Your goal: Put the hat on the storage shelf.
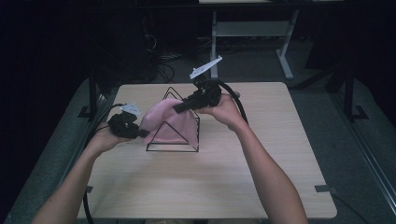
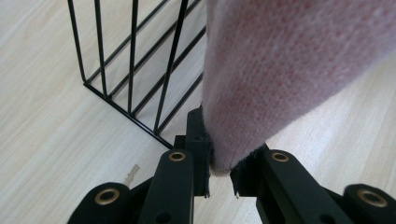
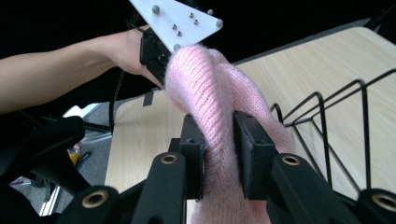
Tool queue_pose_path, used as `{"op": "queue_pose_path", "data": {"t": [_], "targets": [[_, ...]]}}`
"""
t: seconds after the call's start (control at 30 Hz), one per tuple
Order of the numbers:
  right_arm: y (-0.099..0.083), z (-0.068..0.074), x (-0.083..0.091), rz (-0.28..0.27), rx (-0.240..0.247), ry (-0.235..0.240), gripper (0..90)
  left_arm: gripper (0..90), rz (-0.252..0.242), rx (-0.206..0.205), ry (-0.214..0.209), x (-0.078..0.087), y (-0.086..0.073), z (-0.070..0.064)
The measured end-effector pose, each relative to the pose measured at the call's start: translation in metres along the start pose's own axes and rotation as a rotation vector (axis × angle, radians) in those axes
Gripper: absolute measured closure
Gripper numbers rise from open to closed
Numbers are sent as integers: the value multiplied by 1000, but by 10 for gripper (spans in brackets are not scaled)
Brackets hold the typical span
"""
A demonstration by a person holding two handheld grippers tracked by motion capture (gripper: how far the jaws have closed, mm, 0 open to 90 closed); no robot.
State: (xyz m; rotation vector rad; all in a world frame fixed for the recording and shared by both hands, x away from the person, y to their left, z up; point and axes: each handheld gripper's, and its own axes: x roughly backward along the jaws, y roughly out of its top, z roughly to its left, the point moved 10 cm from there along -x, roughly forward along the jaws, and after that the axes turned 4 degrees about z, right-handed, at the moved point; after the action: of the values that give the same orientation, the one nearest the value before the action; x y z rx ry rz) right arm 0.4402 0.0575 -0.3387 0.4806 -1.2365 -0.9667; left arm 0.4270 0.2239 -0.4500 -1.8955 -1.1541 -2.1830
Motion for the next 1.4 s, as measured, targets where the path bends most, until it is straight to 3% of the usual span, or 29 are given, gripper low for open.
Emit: {"op": "queue_pose_path", "data": {"t": [0.47, 0.9, 1.03, 1.27, 1.4], "targets": [[-18, -3, -14, 32, -34, 25, 722, 795, 87, -53, 15, -16, -12, 3], [-24, -5, -22, 47, -34, 34, 708, 807, 153, -55, 19, -28, -21, 4], [-26, -5, -25, 47, -52, 41, 721, 807, 152, -44, 14, -33, -26, 5], [-31, -7, -32, 76, -42, 44, 763, 797, 139, -22, 9, -34, -31, 6], [-32, -7, -32, 73, -40, 45, 766, 677, 102, -14, 14, -29, -26, 6]]}}
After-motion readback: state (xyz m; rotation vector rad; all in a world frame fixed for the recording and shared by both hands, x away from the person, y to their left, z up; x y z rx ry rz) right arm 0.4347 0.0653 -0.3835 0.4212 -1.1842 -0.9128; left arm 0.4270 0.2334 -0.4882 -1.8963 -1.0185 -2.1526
